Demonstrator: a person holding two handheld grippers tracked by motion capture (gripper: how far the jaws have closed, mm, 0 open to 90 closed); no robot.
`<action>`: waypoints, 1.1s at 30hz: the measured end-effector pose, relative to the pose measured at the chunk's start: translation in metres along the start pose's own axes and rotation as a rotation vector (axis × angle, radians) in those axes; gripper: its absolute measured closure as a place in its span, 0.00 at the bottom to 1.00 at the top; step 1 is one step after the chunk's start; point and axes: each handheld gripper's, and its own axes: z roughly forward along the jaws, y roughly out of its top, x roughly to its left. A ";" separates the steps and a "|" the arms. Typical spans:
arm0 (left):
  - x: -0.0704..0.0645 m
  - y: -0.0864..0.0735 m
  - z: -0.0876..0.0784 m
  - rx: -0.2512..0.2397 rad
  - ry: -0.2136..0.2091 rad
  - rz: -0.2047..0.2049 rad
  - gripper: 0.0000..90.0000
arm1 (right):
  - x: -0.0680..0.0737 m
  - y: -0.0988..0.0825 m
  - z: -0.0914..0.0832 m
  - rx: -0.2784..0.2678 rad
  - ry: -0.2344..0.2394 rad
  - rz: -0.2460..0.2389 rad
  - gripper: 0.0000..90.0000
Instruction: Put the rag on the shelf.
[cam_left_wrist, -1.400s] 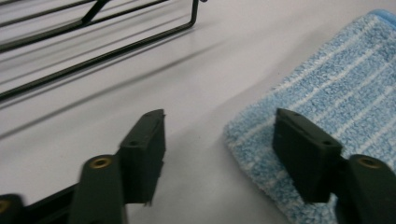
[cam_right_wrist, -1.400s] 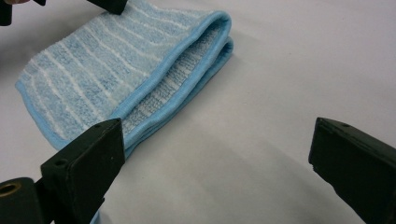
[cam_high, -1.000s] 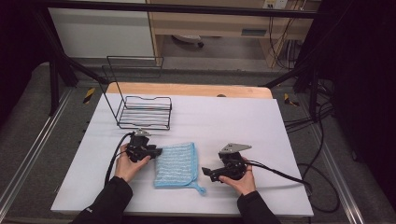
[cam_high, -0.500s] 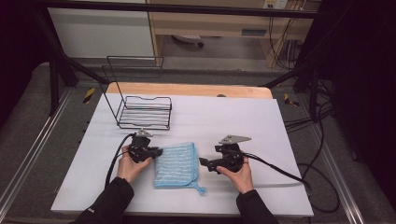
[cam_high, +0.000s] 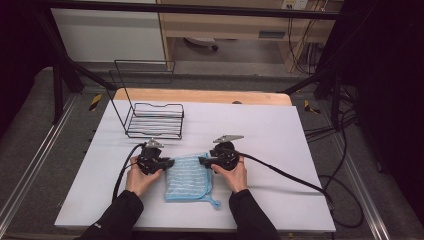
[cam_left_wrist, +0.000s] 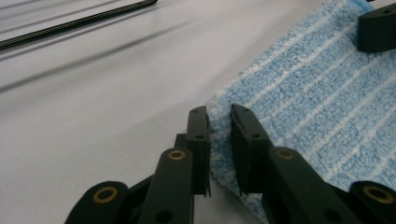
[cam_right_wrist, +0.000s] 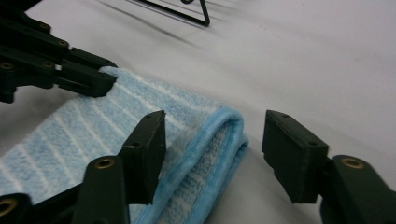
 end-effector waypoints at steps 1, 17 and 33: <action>0.000 -0.001 0.000 -0.006 0.000 0.000 0.86 | -0.001 -0.001 0.002 0.003 0.001 0.002 0.52; 0.001 -0.002 0.000 -0.015 -0.007 0.002 0.86 | -0.001 -0.006 0.009 0.055 0.034 0.055 0.78; 0.003 -0.001 -0.002 -0.021 -0.031 -0.025 0.90 | -0.003 -0.002 0.009 0.078 0.061 0.107 0.87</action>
